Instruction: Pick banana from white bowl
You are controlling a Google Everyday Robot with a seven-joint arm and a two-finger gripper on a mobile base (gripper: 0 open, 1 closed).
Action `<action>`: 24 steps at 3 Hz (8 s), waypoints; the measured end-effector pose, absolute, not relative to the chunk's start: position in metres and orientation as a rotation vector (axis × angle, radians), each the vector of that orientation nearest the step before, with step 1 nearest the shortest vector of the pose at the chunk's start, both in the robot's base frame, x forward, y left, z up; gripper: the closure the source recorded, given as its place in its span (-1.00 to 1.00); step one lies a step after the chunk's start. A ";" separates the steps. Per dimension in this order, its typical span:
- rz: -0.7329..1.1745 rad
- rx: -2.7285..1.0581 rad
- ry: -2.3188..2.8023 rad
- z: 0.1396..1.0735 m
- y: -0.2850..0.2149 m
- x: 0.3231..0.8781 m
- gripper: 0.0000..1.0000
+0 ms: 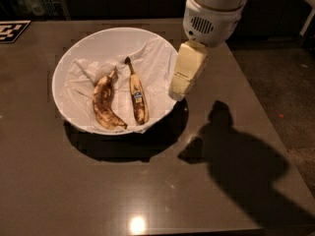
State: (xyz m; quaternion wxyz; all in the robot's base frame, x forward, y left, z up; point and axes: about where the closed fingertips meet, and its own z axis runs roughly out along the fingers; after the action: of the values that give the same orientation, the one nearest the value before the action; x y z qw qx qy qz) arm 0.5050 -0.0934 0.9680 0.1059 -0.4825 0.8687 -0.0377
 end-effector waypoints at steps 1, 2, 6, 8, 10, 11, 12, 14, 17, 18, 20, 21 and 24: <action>-0.112 -1.363 2.583 0.971 -0.081 0.507 -1.00; -0.068 -1.335 2.574 0.968 -0.081 0.510 -1.00; -0.139 -1.488 2.509 0.963 -0.034 0.474 -1.00; -0.139 -1.505 2.536 0.945 0.007 0.483 -1.00; -0.200 -1.583 2.524 0.933 0.042 0.487 -1.00; -0.206 -1.594 2.520 0.931 0.048 0.488 -1.00; -0.116 -1.614 2.515 0.926 0.053 0.494 -0.79; 0.105 -1.607 2.588 0.906 0.055 0.512 -0.50; 0.068 -1.440 2.728 0.899 0.050 0.521 -0.36; 0.028 -1.392 2.762 0.897 0.052 0.523 -0.38; 0.064 -1.340 2.825 0.885 0.052 0.531 -0.22; 0.091 -1.320 2.851 0.879 0.049 0.535 -0.20; 0.160 -1.313 2.937 0.849 0.043 0.547 -0.06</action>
Offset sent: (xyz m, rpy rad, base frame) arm -0.0025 0.0016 -0.0056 0.0712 0.0274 -0.0745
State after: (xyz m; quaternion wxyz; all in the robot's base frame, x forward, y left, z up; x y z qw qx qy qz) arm 0.5474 0.0433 0.8486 -0.0396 -0.4073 0.9111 0.0496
